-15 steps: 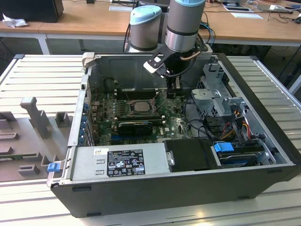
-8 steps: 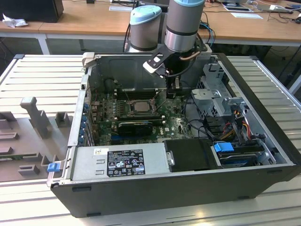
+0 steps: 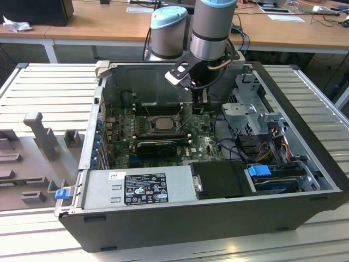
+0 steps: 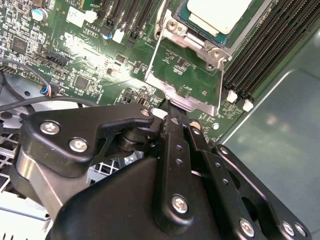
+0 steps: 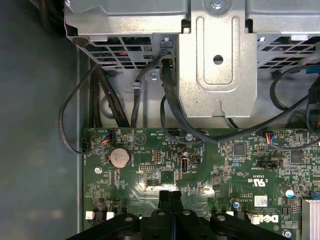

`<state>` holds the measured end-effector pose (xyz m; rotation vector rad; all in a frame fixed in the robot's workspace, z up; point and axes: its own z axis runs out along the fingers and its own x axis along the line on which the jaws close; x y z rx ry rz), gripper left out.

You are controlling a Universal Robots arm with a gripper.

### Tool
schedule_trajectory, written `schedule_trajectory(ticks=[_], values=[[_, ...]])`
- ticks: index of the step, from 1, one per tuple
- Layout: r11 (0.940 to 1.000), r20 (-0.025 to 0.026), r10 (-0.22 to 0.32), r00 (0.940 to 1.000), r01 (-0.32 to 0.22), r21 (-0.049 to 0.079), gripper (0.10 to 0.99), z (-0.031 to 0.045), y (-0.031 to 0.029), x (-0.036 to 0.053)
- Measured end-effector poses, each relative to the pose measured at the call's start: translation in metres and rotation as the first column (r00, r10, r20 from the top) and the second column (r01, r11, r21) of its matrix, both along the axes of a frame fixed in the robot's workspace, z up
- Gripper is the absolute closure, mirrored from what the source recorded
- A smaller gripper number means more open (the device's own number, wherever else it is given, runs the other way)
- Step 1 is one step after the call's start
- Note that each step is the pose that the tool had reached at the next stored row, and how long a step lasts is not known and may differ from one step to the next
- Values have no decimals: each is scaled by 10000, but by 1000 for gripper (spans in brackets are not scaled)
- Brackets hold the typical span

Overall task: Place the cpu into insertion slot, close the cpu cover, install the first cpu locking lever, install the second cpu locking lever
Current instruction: 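Close the cpu cover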

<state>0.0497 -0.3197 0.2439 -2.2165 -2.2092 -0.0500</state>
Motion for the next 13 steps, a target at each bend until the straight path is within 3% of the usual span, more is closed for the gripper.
schedule_trajectory(ticks=[13], values=[[10000,-1,0,10000,0,0,980,0,0,-27]])
